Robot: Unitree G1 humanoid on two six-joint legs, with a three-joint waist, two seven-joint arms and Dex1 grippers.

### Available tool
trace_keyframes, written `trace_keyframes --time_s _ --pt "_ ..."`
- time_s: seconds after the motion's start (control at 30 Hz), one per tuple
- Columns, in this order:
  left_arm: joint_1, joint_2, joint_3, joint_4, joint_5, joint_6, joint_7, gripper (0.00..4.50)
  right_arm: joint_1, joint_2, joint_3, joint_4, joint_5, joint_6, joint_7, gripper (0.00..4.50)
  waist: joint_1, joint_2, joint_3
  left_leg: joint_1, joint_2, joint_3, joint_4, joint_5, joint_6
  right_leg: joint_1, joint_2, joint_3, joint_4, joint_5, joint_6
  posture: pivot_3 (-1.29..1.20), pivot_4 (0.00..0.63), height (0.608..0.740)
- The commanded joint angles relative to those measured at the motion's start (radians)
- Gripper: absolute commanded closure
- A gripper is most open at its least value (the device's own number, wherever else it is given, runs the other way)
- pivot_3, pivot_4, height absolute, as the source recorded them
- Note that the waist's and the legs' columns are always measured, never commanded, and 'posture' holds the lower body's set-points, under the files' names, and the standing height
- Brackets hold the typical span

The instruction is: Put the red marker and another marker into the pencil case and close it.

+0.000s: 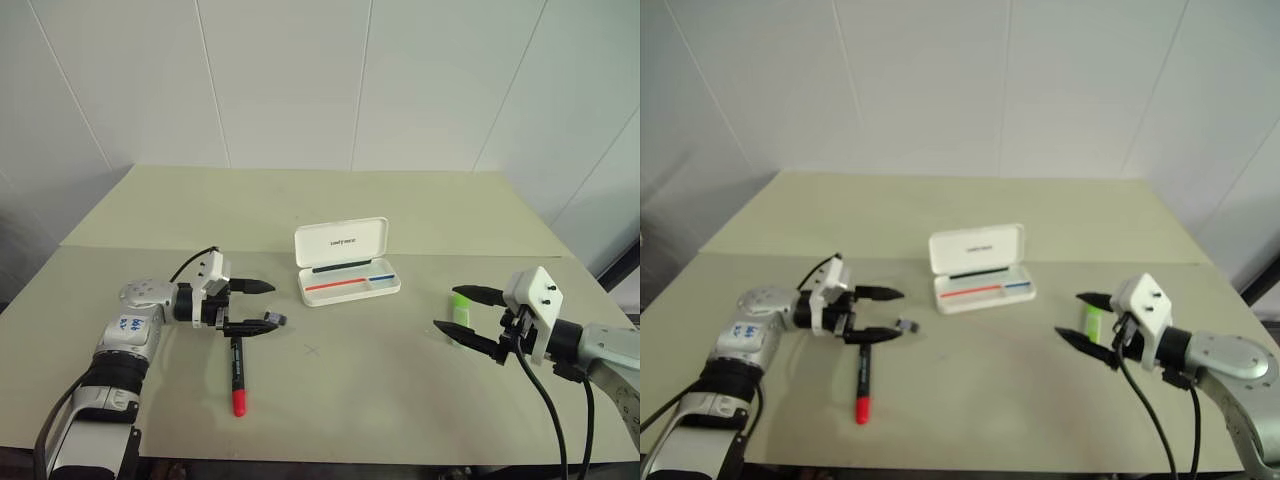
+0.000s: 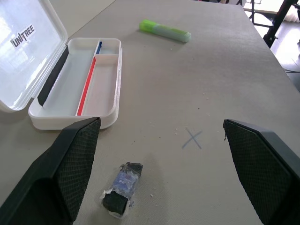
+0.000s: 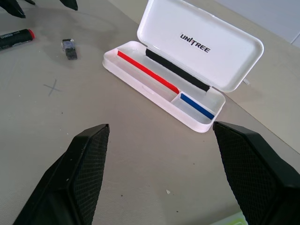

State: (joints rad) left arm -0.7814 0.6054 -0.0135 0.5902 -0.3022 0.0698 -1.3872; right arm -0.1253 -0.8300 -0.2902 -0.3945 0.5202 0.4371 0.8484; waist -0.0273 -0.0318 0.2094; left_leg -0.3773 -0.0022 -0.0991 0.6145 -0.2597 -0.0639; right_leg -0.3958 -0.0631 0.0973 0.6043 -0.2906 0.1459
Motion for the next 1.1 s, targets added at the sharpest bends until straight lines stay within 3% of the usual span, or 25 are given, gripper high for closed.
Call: trace_keyframes --time_s 0.03,0.5,0.7,1.1 --pt "-0.032 -0.001 0.001 0.011 0.014 -0.027 -0.004 0.04 -0.007 0.019 -0.023 -0.036 0.01 -0.011 -0.03 0.0 -0.002 0.0 0.0 0.0 0.0 0.0 0.0 0.0 0.0 0.0 0.0 0.0 0.0 0.0 0.0 0.0 0.15 0.74" --pt "-0.174 -0.151 -0.061 0.136 0.121 -0.073 0.096 0.04 -0.011 0.079 0.014 -0.09 -0.003 0.001 -0.103 0.0 0.002 0.0 0.0 0.0 0.0 0.0 0.001 0.0 0.0 0.0 0.0 0.0 0.002 0.0 0.0 0.0 0.15 0.74" --pt "-0.275 -0.218 -0.078 0.287 0.167 -0.109 0.131 0.04 -0.03 0.106 0.035 -0.079 -0.03 -0.027 -0.124 0.0 0.0 0.0 0.0 0.0 -0.001 0.0 0.002 0.0 0.0 0.0 0.0 0.0 0.003 0.0 0.001 0.0 0.15 0.74" --pt "-0.398 -0.312 -0.111 0.553 0.28 -0.201 0.158 0.04 0.086 0.151 -0.011 -0.195 -0.019 -0.004 -0.22 0.0 0.001 0.0 0.0 -0.001 -0.001 0.0 0.003 0.0 0.0 -0.001 0.001 0.001 0.003 0.0 0.002 0.0 0.15 0.74"
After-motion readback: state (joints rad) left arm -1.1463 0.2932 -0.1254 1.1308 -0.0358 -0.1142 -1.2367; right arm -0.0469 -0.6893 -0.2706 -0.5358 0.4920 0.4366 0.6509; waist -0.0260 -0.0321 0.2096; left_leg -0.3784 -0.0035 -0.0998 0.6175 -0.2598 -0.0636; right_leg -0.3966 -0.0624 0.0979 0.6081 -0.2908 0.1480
